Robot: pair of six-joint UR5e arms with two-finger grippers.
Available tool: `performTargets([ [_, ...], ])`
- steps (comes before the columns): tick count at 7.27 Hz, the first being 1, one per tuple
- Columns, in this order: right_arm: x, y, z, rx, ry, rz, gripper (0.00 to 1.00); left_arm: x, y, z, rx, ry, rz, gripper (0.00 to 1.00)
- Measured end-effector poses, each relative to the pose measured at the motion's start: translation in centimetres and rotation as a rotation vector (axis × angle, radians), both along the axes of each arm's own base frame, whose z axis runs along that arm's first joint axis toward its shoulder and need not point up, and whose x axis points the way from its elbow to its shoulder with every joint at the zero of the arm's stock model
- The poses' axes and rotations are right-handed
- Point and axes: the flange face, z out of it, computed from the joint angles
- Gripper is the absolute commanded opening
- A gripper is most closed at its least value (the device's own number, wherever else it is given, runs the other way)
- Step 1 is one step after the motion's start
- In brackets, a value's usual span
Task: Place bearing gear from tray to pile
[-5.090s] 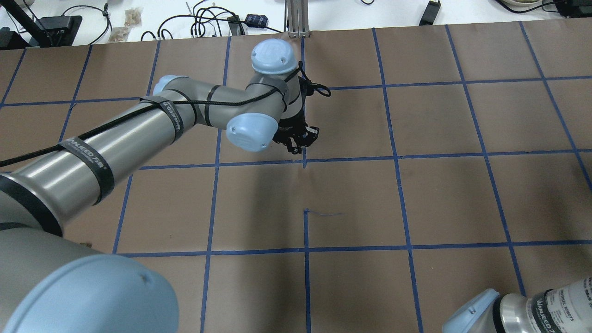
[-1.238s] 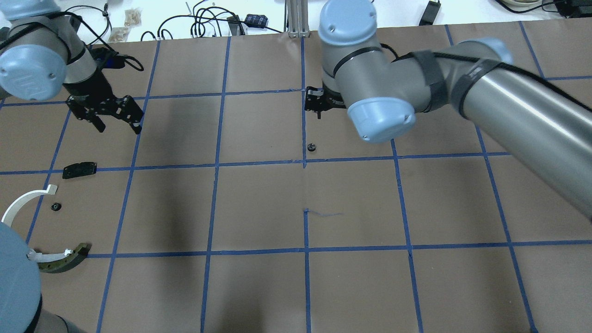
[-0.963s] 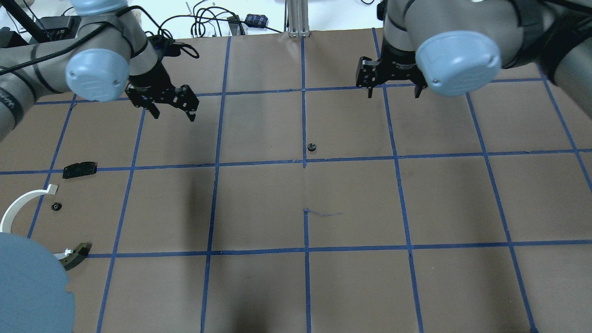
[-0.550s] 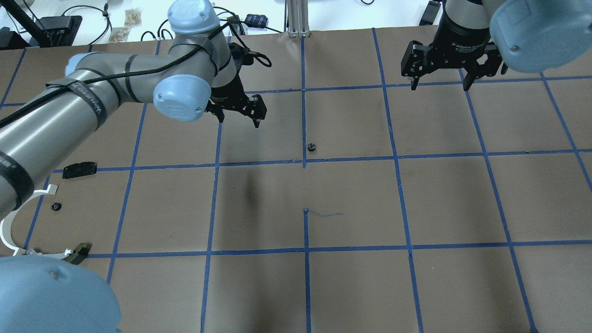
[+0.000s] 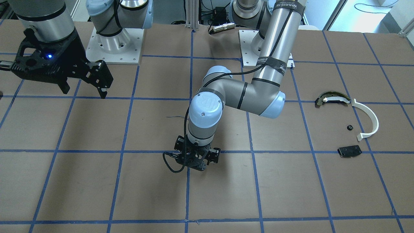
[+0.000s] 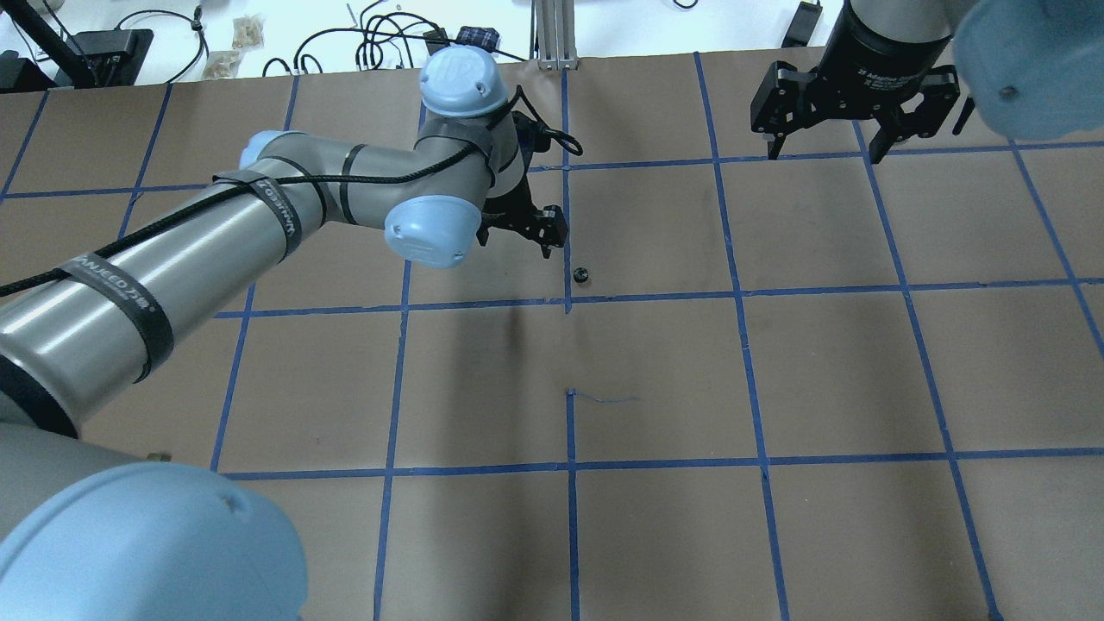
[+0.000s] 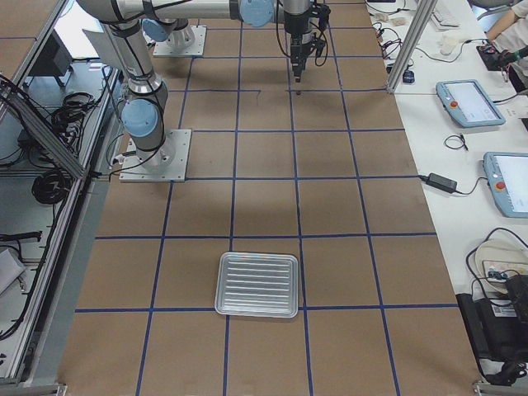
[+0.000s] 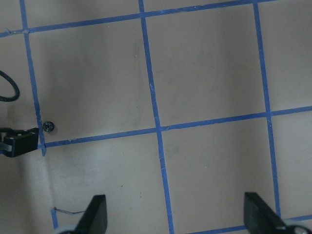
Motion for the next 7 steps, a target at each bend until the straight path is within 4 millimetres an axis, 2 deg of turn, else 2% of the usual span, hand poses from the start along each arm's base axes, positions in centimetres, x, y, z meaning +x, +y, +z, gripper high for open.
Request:
performTargets([
  [3, 0.0, 0.1, 0.9, -0.001, 0.004, -0.009, 1.0, -2.7, 1.1, -2.5, 0.003, 0.005, 0.0, 0.99],
  [4, 0.0, 0.1, 0.7, 0.004, 0.001, -0.01, 1.0, -3.0, 1.3, -3.0, 0.013, 0.002, -0.004, 0.79],
  [5, 0.0, 0.0, 0.5, 0.005, -0.003, -0.009, 1.0, -3.1, 1.4, -3.3, 0.021, -0.001, -0.006, 0.77],
  [6, 0.0, -0.2, 0.4, 0.004, -0.004, -0.007, 1.0, -3.1, 1.4, -3.5, 0.021, -0.001, -0.008, 0.65],
  [7, 0.0, -0.9, 0.2, 0.007, -0.006, -0.004, 1.0, -3.2, 1.3, -3.4, 0.016, 0.001, -0.011, 0.38],
])
